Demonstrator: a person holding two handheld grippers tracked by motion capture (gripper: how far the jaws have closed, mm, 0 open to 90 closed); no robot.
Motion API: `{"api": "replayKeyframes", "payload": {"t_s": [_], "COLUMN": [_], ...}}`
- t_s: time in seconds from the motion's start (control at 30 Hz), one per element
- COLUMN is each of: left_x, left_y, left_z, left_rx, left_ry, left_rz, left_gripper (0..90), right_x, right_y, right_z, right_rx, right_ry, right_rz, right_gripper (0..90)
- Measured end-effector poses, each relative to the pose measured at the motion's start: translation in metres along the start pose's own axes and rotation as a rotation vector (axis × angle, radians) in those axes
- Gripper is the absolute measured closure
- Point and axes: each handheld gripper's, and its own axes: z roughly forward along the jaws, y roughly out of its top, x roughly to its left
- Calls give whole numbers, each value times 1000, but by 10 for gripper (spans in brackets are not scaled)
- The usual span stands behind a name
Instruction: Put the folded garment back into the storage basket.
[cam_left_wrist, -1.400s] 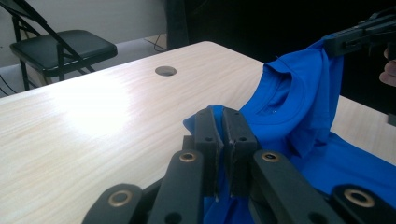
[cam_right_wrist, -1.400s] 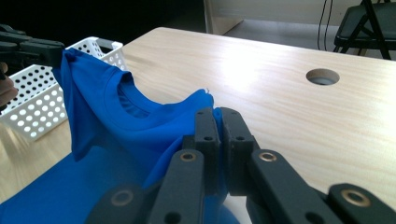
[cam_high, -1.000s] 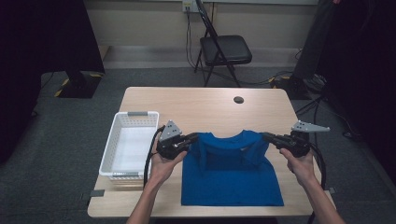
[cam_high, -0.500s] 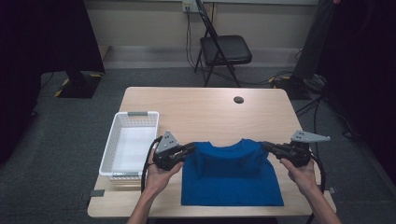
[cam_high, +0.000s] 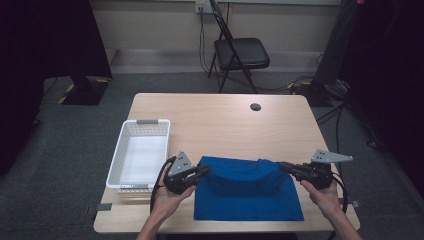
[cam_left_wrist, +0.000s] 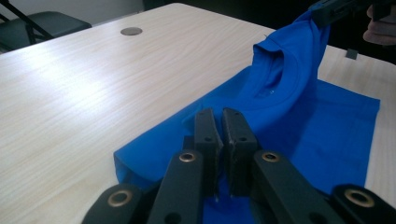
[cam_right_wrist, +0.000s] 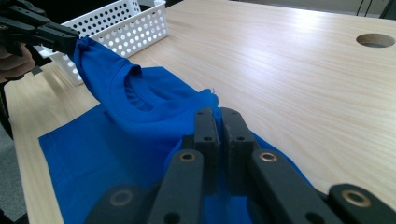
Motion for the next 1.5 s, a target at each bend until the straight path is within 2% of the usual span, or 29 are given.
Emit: {"api": "replayKeyframes", "payload": {"t_s": [0.13, 0.3, 0.5, 0.8, 0.97, 1.03, 1.13, 1.37, 1.5], "left_x": [-1, -6, -7, -8, -10, -9, -7, -9, -9], "left_y": [-7, -13, -24, -38, -46, -50, -54, -57, -57], "left_z": [-1, 2, 6, 16, 22, 25, 29, 37, 38], "left_rx": [9, 46, 98, 190, 228, 241, 263, 286, 285], "left_ry": [-6, -15, -25, -57, -60, -62, -61, -66, -66], "left_rz": [-6, 10, 6, -22, -12, -19, -30, -38, -41], "left_gripper": [857, 857, 855, 852, 849, 845, 844, 825, 824], "right_x": [4, 7, 10, 8, 6, 4, 1, -4, -6], "right_y": [-5, -10, -26, -44, -56, -58, -60, -65, -65], "right_z": [-1, -3, -2, -1, 6, 9, 12, 20, 23], "right_rx": [3, 21, 81, 145, 212, 243, 247, 285, 284], "right_ry": [11, 20, 22, 18, 13, -9, -12, -28, -31], "right_rz": [-7, -18, -20, -13, -4, 9, 28, 50, 48], "right_gripper": [862, 861, 858, 849, 842, 840, 825, 798, 801]}}
